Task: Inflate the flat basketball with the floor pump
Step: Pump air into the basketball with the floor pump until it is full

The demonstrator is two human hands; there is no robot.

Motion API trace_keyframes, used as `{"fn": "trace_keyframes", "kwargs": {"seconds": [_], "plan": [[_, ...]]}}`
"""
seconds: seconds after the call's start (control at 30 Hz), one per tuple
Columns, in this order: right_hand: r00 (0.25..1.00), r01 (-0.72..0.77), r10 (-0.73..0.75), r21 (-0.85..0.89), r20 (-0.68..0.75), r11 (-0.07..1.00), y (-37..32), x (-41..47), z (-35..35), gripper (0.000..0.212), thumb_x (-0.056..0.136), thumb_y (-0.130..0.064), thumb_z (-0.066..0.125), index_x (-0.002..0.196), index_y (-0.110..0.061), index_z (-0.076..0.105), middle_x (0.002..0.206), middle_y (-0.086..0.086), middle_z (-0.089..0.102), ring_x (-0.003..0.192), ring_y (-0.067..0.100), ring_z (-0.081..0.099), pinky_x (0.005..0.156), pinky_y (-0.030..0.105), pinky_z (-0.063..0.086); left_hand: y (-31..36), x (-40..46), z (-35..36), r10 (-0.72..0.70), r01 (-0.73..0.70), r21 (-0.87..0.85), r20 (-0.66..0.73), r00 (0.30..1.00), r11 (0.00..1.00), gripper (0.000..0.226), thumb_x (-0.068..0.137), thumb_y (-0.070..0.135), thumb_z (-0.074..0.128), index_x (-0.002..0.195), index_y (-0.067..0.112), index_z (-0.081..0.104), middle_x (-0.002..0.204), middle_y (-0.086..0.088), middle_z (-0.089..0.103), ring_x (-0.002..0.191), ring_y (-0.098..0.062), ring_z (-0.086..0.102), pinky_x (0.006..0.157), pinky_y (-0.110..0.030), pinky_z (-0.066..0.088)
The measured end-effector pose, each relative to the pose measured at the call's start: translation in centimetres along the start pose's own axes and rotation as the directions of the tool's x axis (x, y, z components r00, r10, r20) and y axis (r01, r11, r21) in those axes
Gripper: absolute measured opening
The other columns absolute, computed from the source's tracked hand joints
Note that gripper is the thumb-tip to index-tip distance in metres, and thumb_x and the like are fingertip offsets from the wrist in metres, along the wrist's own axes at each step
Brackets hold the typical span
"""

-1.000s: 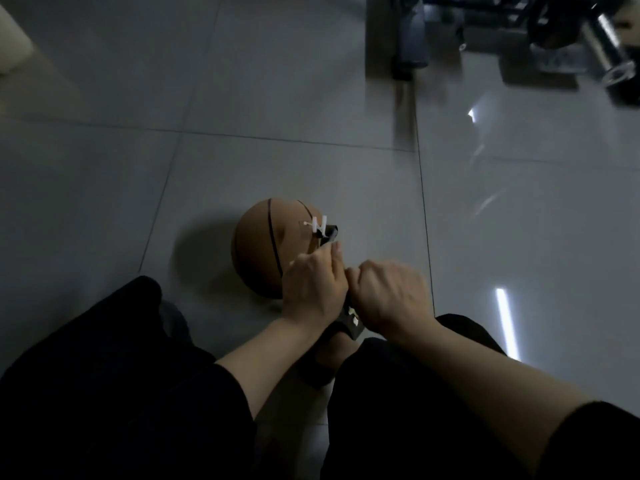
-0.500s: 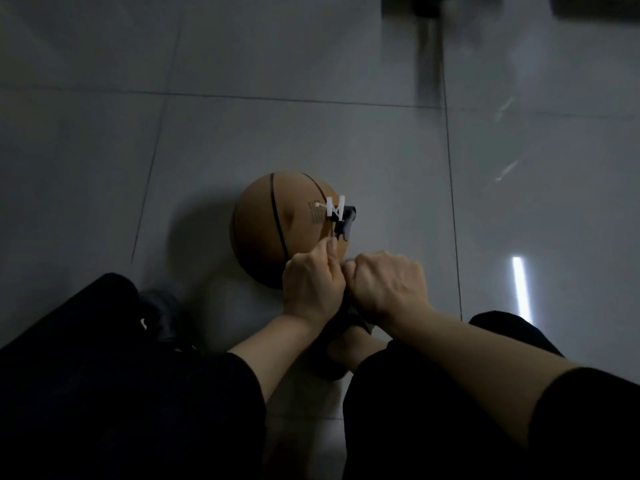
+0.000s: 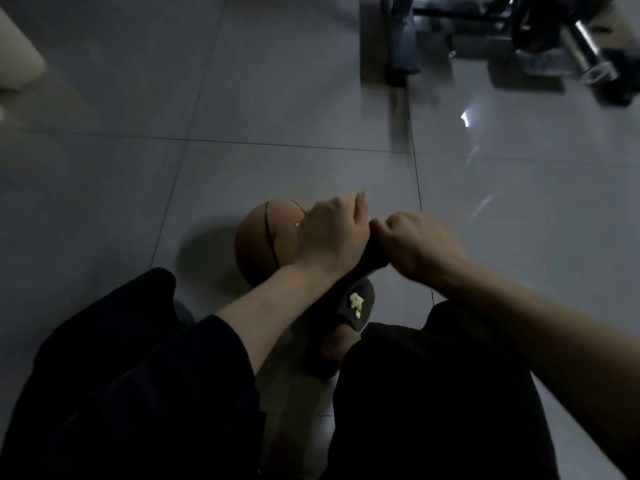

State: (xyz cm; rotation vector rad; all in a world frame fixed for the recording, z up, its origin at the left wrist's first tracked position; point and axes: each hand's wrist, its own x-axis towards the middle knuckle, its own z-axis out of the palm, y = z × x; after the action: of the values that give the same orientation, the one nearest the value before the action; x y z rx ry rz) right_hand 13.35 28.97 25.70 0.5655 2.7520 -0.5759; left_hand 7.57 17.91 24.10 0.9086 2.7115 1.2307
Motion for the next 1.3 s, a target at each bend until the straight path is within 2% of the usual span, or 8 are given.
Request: {"fn": "trace_keyframes", "kwargs": {"seconds": [0.1, 0.23, 0.37, 0.63, 0.83, 1.0, 1.13, 1.3], "plan": [[0.995, 0.062, -0.065, -0.04, -0.075, 0.997, -0.4, -0.1, -1.9, 0.051, 0.099, -0.045, 0.024, 0.066, -0.014, 0.047, 0.068, 0.01, 0.054, 0.06, 0.027, 0.051, 0.061, 0.038, 0.047, 1.1, 1.4, -0.8, 0.026, -0.026, -0.015, -0.036, 0.999, 1.0, 0.041, 0.1, 0.026, 0.033, 0.061, 0.016, 0.043, 0.053, 0.004, 0.039, 0.056, -0.024, 0.046, 0.053, -0.03, 0.029], [0.993, 0.069, -0.087, -0.207, -0.078, 0.976, 0.2, 0.6, 2.9, 0.04, 0.096, -0.039, 0.024, 0.066, -0.019, 0.042, 0.061, 0.001, 0.042, 0.055, 0.021, 0.047, 0.046, 0.029, 0.028, -2.3, -0.1, 2.5, -0.021, 0.021, -0.005, -0.04, 0.999, 1.0, 0.041, 0.098, 0.024, 0.03, 0.059, 0.017, 0.04, 0.053, -0.003, 0.049, 0.05, -0.025, 0.05, 0.055, -0.027, 0.027], [1.0, 0.01, -0.007, -0.133, 0.021, 0.991, 1.4, 2.4, 7.1, 0.046, 0.098, -0.044, 0.025, 0.064, -0.021, 0.047, 0.065, 0.001, 0.052, 0.057, 0.018, 0.05, 0.055, 0.032, 0.042, -6.0, -1.5, 6.1, -0.032, 0.032, -0.003, -0.03, 0.999, 0.999, 0.033, 0.095, 0.018, 0.036, 0.063, 0.018, 0.045, 0.05, -0.003, 0.049, 0.046, -0.026, 0.054, 0.045, -0.021, 0.024], [0.996, -0.046, 0.049, -0.042, 0.077, 0.998, 3.7, 5.0, 10.1, 0.048, 0.098, -0.04, 0.029, 0.056, -0.021, 0.038, 0.058, -0.004, 0.037, 0.064, 0.023, 0.047, 0.057, 0.031, 0.035, -9.1, -2.0, 10.4, -0.072, 0.073, -0.004, 0.02, 0.997, 0.997, 0.04, 0.095, 0.026, 0.027, 0.064, 0.012, 0.048, 0.046, -0.006, 0.05, 0.039, -0.025, 0.051, 0.048, -0.023, 0.026], [0.995, -0.042, 0.046, -0.036, 0.089, 0.998, 4.4, 5.6, 11.9, 0.046, 0.098, -0.039, 0.028, 0.058, -0.021, 0.044, 0.061, -0.004, 0.046, 0.063, 0.022, 0.052, 0.057, 0.032, 0.039, -9.7, -2.5, 11.4, -0.092, 0.09, 0.053, 0.047, 0.995, 0.995, 0.038, 0.094, 0.024, 0.03, 0.063, 0.012, 0.048, 0.045, -0.008, 0.051, 0.038, -0.026, 0.051, 0.047, -0.023, 0.029], [0.996, -0.072, 0.076, -0.09, 0.049, 0.993, 4.9, 5.2, 11.1, 0.039, 0.093, -0.036, 0.036, 0.058, -0.021, 0.046, 0.073, 0.003, 0.061, 0.066, 0.025, 0.054, 0.051, 0.031, 0.029, -8.1, -1.5, 10.9, -0.113, 0.102, 0.147, 0.07, 0.991, 0.984, 0.033, 0.093, 0.02, 0.038, 0.069, 0.007, 0.056, 0.057, -0.016, 0.062, 0.052, -0.036, 0.06, 0.052, -0.026, 0.029], [0.989, -0.045, 0.051, -0.045, 0.137, 0.998, 4.3, 2.6, 9.7, 0.038, 0.095, -0.036, 0.037, 0.059, -0.024, 0.04, 0.082, 0.006, 0.06, 0.08, 0.029, 0.059, 0.059, 0.032, 0.038, -6.0, -2.8, 8.9, -0.082, 0.071, 0.098, 0.113, 0.99, 0.993, 0.035, 0.099, 0.022, 0.033, 0.076, 0.007, 0.055, 0.072, -0.02, 0.064, 0.069, -0.037, 0.061, 0.057, -0.029, 0.03], [0.996, -0.063, 0.056, 0.108, 0.072, 0.992, 1.9, 1.0, 4.4, 0.05, 0.098, -0.044, 0.028, 0.07, -0.011, 0.054, 0.073, 0.009, 0.056, 0.063, 0.022, 0.05, 0.058, 0.031, 0.037, -2.9, -1.4, 3.9, -0.011, 0.011, -0.005, -0.02, 1.0, 1.0, 0.037, 0.098, 0.02, 0.035, 0.066, 0.011, 0.05, 0.057, -0.007, 0.052, 0.053, -0.026, 0.055, 0.049, -0.026, 0.024]]}}
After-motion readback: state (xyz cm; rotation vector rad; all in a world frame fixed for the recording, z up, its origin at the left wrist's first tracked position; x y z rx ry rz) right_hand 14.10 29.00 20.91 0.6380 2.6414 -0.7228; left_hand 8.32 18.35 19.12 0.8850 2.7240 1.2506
